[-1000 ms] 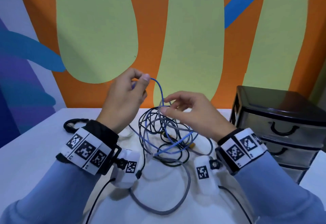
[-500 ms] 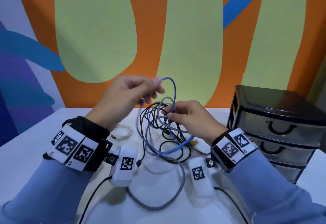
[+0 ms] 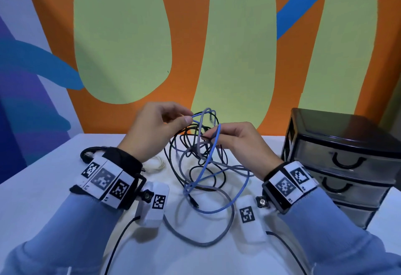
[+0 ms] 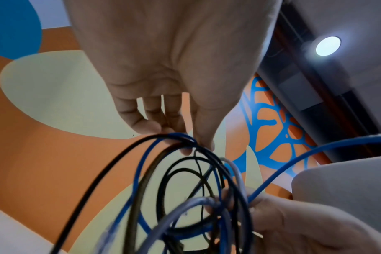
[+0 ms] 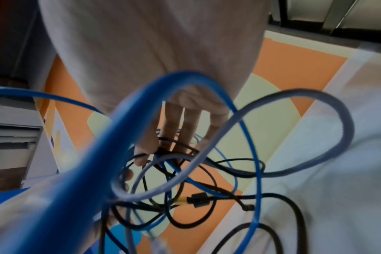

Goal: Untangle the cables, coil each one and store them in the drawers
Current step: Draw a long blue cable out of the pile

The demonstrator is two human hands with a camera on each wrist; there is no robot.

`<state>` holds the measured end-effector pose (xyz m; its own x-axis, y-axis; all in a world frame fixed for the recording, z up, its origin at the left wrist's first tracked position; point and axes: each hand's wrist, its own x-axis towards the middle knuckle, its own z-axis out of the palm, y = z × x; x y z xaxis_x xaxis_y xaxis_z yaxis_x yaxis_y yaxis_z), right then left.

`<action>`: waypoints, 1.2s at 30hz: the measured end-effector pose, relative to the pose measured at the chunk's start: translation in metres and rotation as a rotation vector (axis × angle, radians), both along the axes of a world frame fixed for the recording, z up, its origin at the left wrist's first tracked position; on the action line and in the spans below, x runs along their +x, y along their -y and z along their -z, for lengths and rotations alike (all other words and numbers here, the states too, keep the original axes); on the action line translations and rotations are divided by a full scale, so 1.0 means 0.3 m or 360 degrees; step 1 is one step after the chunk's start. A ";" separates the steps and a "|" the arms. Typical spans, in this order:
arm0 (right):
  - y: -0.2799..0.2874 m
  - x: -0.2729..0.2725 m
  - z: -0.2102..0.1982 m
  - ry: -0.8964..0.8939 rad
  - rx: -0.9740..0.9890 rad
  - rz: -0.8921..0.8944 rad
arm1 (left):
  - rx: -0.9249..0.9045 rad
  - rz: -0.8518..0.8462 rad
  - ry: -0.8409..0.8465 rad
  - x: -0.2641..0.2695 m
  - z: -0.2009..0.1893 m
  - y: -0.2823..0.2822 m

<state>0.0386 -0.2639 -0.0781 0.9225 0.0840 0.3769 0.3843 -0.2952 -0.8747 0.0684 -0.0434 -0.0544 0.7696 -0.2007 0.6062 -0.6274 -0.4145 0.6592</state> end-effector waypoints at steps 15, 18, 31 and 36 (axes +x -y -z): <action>-0.001 -0.027 -0.040 0.0096 0.0031 0.0042 | -0.0170 -0.0688 0.0438 0.008 -0.012 -0.007; 0.000 -0.021 -0.036 0.0120 0.0065 0.0039 | -0.0417 -0.0625 0.0291 0.009 -0.018 -0.008; 0.066 0.018 -0.010 0.0151 -0.0013 -0.0111 | -0.0964 -0.0004 -0.0143 0.003 -0.014 0.045; 0.087 0.029 -0.036 0.0511 -0.0046 0.0445 | -0.0963 0.0042 -0.0139 -0.021 -0.031 0.049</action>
